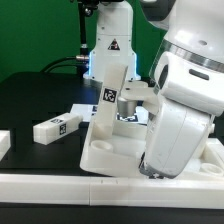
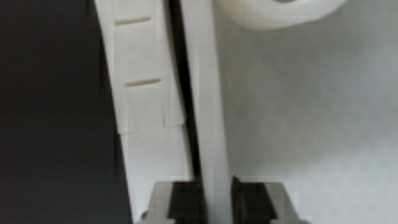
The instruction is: Assemble desk
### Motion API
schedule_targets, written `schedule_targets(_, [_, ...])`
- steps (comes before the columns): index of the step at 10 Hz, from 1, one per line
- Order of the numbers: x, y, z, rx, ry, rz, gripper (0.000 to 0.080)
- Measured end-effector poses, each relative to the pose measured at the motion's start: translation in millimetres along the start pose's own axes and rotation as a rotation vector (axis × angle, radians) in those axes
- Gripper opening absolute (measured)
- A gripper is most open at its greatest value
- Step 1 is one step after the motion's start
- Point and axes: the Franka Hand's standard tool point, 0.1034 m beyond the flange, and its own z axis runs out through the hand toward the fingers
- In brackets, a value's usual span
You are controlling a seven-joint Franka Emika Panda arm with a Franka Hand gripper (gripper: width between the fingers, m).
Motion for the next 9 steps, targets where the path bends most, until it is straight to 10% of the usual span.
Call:
schedule_targets(2, [-2.1,-0.4,1.2,0.003,-0.001,0.003,0.0062])
schedule_targets(4, [-3.0,-0.7,-2.9,0.011,-0.005,0.016,0.0434])
schedule_targets(7, [-35.8,-3.4,-59.6,0.071,-0.036,0.062,0.0634])
schedule_targets(9, [-38.5,-2.4,-63.4,0.065,-0.04,0.232,0.0645])
